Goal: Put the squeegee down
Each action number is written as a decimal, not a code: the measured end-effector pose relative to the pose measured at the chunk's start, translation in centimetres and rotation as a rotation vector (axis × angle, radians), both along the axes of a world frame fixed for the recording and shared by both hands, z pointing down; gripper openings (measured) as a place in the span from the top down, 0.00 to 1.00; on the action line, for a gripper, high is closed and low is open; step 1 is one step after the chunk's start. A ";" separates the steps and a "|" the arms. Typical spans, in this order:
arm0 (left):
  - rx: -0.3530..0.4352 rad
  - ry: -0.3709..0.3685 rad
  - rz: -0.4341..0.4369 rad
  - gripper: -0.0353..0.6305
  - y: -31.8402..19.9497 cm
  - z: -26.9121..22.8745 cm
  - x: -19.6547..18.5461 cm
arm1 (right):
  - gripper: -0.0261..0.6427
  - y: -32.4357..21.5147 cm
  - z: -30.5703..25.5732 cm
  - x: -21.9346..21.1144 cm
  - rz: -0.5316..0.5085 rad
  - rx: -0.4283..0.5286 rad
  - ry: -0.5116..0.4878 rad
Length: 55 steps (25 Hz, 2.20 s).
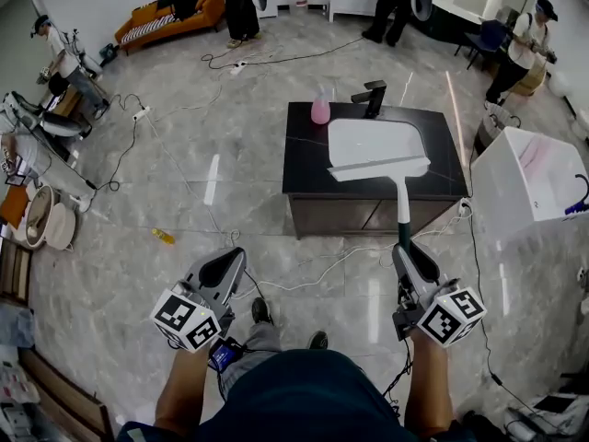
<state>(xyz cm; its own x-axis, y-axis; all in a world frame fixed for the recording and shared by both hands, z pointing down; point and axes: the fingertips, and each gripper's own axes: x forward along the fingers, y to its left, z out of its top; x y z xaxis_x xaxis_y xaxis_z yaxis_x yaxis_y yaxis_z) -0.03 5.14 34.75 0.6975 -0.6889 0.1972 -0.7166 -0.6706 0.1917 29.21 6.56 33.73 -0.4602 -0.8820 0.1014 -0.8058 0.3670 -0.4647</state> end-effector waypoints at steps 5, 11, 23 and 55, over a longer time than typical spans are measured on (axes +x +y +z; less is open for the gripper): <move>0.012 0.013 0.086 0.94 -3.9 -0.3 -1.3 | 0.81 -0.9 -0.8 -1.9 0.082 0.000 0.005; 0.027 0.035 0.158 0.94 -8.2 -1.2 -4.1 | 0.81 -2.2 -1.9 -4.9 0.164 0.004 0.019; 0.030 0.056 0.254 0.94 -14.5 -2.0 -7.5 | 0.81 -5.8 -2.8 -8.9 0.266 0.001 0.049; 0.017 0.098 0.175 0.94 -19.7 -0.3 -17.5 | 0.81 -16.8 -3.2 -13.7 0.244 0.009 0.140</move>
